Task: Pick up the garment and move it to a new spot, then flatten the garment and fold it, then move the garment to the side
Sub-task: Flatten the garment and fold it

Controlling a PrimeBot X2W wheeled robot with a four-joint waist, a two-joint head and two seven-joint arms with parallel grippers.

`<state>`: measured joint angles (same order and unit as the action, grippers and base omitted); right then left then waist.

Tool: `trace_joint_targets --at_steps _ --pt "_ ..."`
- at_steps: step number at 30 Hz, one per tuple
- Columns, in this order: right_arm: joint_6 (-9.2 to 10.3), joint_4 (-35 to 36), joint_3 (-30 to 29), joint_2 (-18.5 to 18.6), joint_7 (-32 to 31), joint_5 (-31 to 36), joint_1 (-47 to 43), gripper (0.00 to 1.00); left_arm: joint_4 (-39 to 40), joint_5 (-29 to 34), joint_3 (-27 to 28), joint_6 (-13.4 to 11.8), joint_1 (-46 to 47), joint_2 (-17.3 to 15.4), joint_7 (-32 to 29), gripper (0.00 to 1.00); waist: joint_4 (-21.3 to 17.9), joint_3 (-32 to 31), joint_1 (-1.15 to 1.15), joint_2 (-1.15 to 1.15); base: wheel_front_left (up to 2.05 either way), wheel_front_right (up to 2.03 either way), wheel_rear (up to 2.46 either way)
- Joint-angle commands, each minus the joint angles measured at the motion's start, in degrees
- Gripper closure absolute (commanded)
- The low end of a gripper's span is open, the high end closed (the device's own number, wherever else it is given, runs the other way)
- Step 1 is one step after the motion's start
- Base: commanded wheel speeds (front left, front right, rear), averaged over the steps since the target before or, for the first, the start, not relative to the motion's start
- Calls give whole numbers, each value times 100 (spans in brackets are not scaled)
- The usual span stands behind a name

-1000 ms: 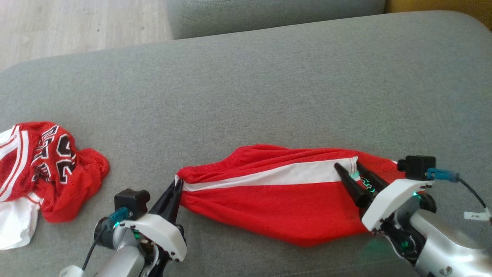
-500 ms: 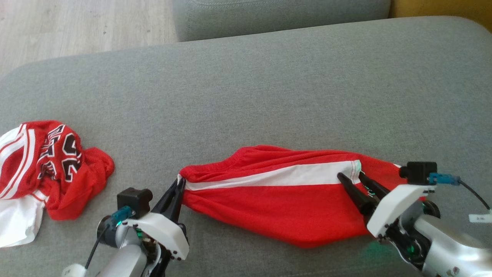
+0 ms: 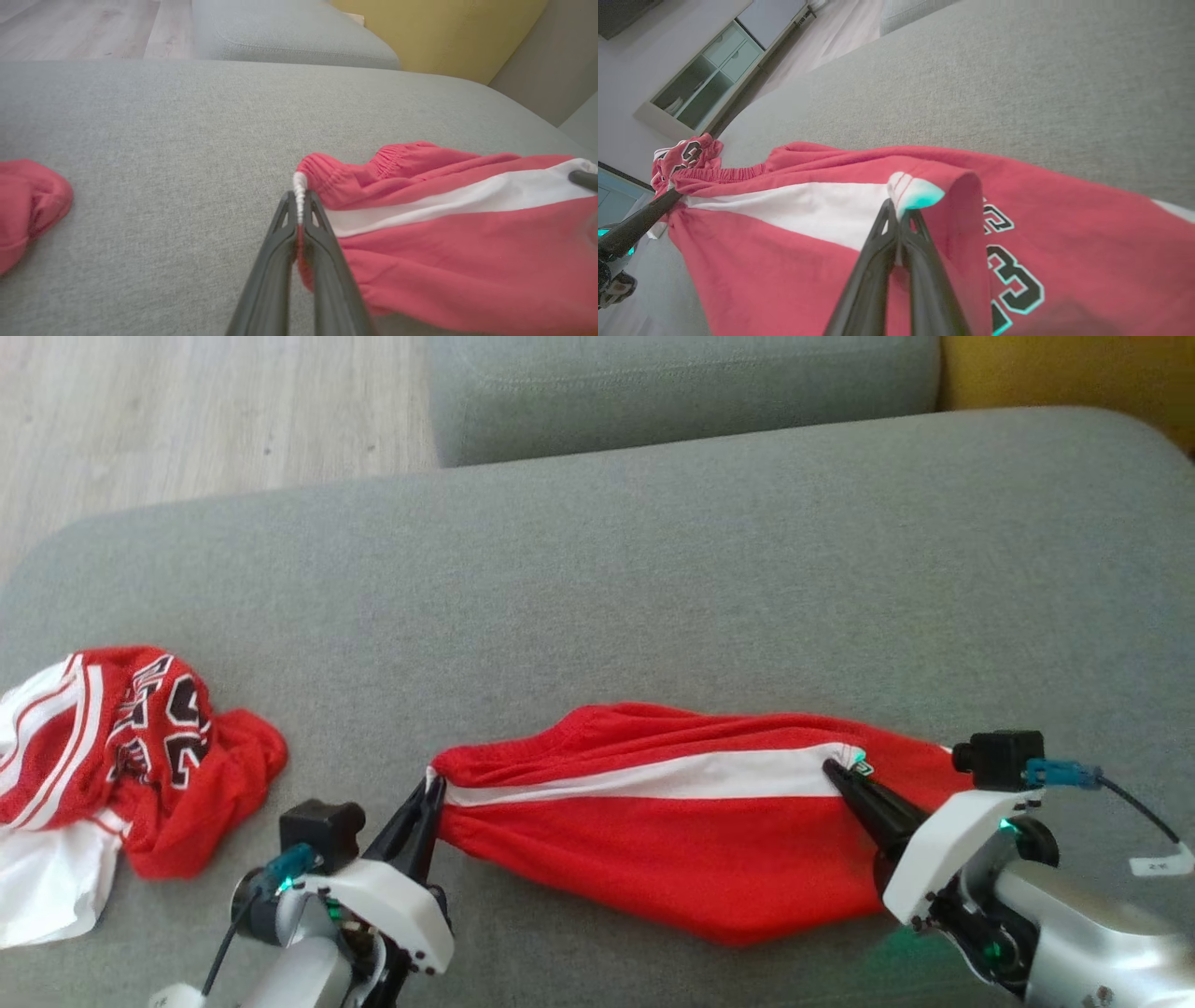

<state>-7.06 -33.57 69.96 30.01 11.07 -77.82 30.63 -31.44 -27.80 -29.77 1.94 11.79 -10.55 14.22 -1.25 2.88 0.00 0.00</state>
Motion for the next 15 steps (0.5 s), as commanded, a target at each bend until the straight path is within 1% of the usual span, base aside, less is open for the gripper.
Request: trace_joint_targets --at_steps 1,5,9,12,15 --pt "-43 138 4 214 131 -25 167 100 189 73 298 12 147 -69 78 100 -53 -92 0 0 0 0 0" --pt "-43 395 31 560 290 26 364 100 422 3 444 122 111 -55 78 100 -177 -240 0 0 0 0 0" --pt "-43 715 -188 983 364 37 687 100 724 -186 499 284 395 -93 -36 100 -279 -259 0 0 0 0 0" --pt "-43 940 -451 1262 383 78 1063 100 992 -349 476 397 896 -85 -316 100 -364 -156 0 0 0 0 0" --pt "-43 1045 -682 1476 389 178 1607 100 1196 -508 376 485 1726 25 -617 100 -438 125 0 0 0 0 0"
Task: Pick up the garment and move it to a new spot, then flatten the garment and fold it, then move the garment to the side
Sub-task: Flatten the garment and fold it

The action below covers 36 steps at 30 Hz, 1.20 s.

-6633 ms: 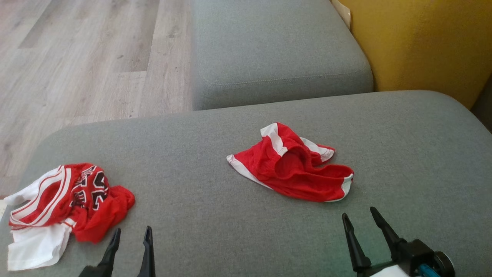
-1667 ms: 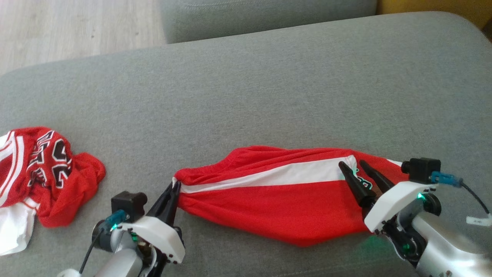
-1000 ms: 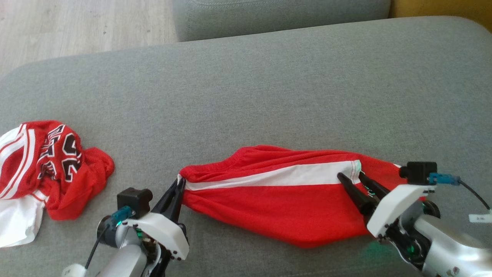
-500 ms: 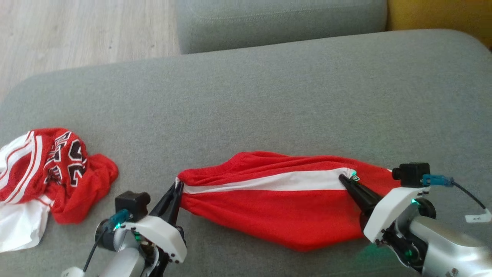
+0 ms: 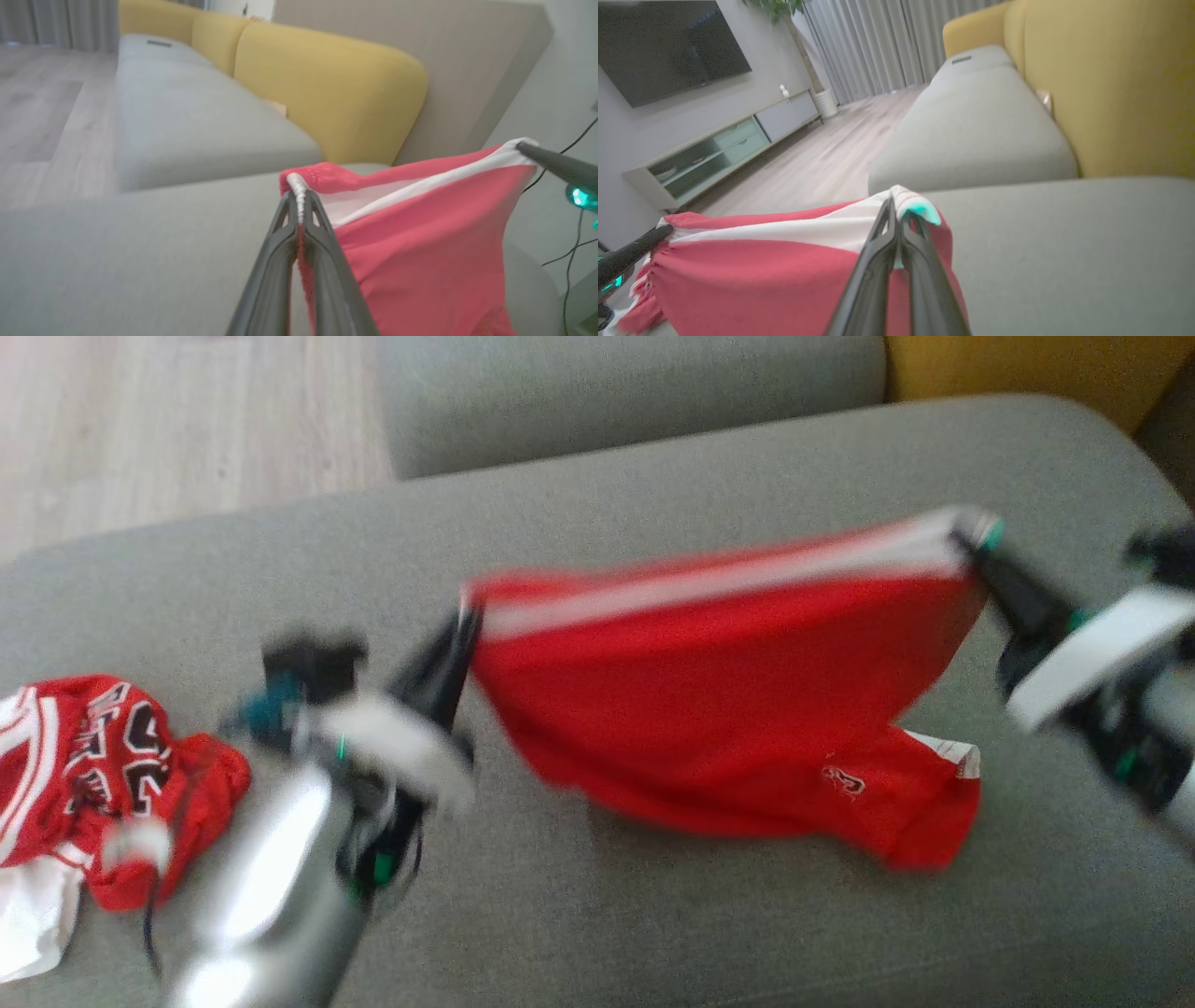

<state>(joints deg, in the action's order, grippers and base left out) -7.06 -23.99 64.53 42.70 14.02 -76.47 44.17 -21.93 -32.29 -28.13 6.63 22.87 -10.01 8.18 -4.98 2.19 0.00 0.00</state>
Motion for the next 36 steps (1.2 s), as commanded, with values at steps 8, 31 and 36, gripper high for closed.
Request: trace_joint_targets --at_steps 8,31,36 --pt "-43 -119 -797 389 96 16 2078 100 -190 -187 166 74 3192 383 82 100 -246 1105 0 0 0 0 0" --pt "-43 971 -1667 1038 97 -109 441 100 -381 -116 -402 85 1876 633 681 100 -199 1937 0 0 0 0 0" --pt "-43 1426 -1985 1259 97 -111 -1079 100 -30 208 -523 85 553 581 681 100 -150 1438 0 0 0 0 0"
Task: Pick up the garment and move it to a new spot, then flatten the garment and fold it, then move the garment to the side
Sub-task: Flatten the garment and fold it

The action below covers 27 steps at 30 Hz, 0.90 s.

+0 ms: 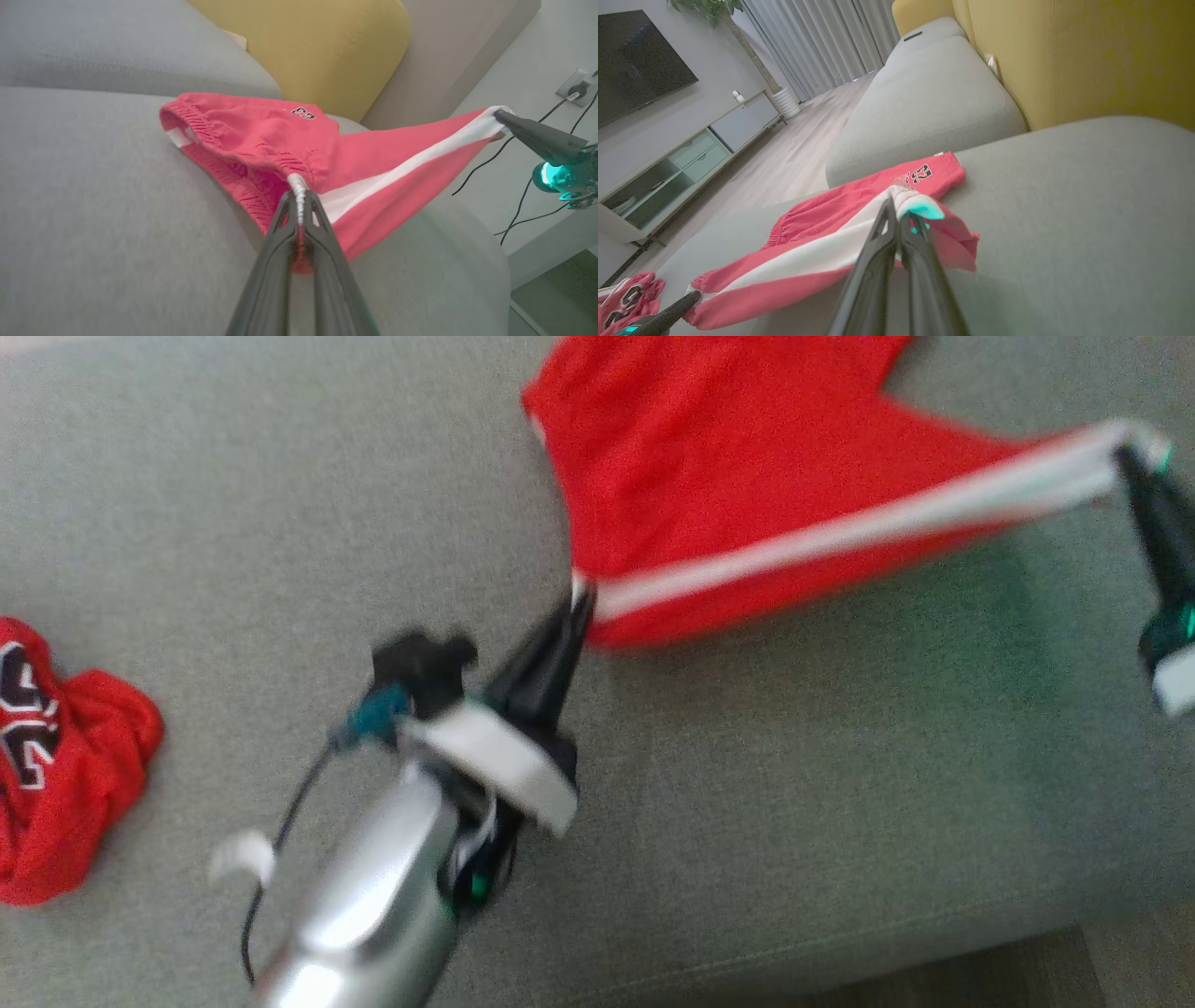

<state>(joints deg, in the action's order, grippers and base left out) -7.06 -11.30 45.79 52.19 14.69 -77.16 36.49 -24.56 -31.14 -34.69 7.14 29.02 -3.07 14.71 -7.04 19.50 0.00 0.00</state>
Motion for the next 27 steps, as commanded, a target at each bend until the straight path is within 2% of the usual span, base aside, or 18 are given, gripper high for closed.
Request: trace_joint_targets --at_steps 1,10,18,22,27 --pt "-43 249 -159 335 30 -39 -600 100 281 130 158 35 -297 -115 29 100 61 -398 0 0 0 0 0" --pt "-43 1066 -903 548 30 70 -2696 100 914 709 755 29 -1958 -174 29 100 87 -976 0 0 0 0 0" --pt "-43 1796 -1643 806 30 268 -4005 100 1396 906 915 30 -2856 -313 29 100 182 -1142 0 0 0 0 0" --pt "-43 2002 -1997 915 -76 413 -4230 100 1563 891 868 31 -2809 -265 29 100 272 -1042 0 0 0 0 0" --pt "-43 1982 -2327 750 -575 515 -3753 100 1508 644 700 33 -2141 -96 27 100 406 -731 0 0 0 0 0"
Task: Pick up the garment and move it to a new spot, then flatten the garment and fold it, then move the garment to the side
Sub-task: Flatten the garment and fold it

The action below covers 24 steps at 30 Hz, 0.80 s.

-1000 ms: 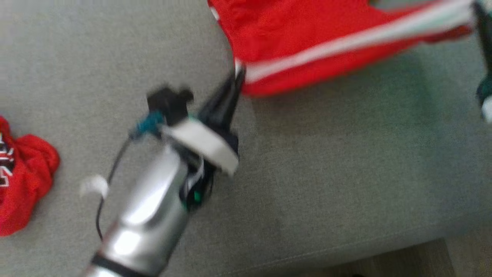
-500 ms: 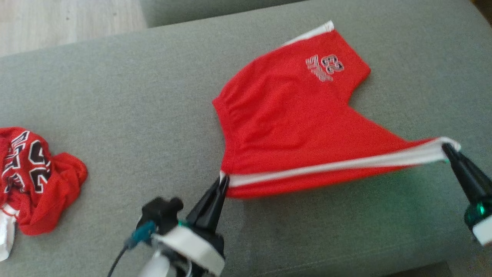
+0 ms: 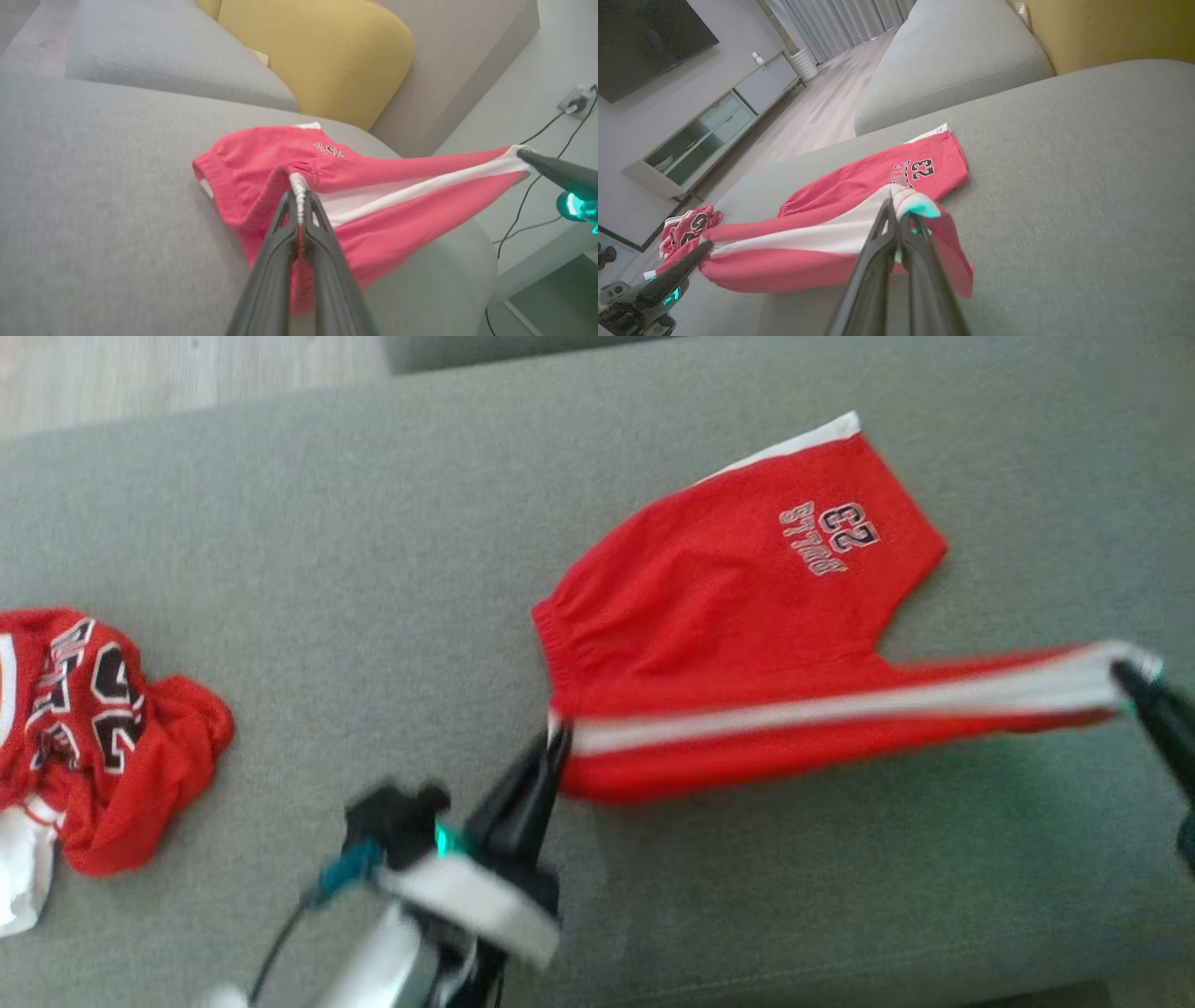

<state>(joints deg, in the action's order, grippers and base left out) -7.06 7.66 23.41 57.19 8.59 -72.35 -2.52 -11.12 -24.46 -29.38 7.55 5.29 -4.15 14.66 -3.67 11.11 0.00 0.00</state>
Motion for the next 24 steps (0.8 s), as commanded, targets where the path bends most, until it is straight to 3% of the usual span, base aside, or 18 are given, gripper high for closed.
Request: trace_joint_targets --at_steps 1,9,16,24 --pt "-43 40 -131 229 -112 37 304 100 118 -104 136 -9 422 38 27 100 110 193 0 0 0 0 0" --pt "-43 -611 -167 206 -1524 72 1913 100 -601 -1070 -138 -23 2008 123 -111 100 482 805 0 0 0 0 0" --pt "-43 -1324 193 2 -2641 186 3458 100 -1189 -1988 -737 -301 3065 126 -16 100 759 1151 0 0 0 0 0" --pt "-43 -2123 764 -354 -3309 492 4652 100 -1675 -2479 -1101 -407 3731 126 30 100 899 1402 0 0 0 0 0"
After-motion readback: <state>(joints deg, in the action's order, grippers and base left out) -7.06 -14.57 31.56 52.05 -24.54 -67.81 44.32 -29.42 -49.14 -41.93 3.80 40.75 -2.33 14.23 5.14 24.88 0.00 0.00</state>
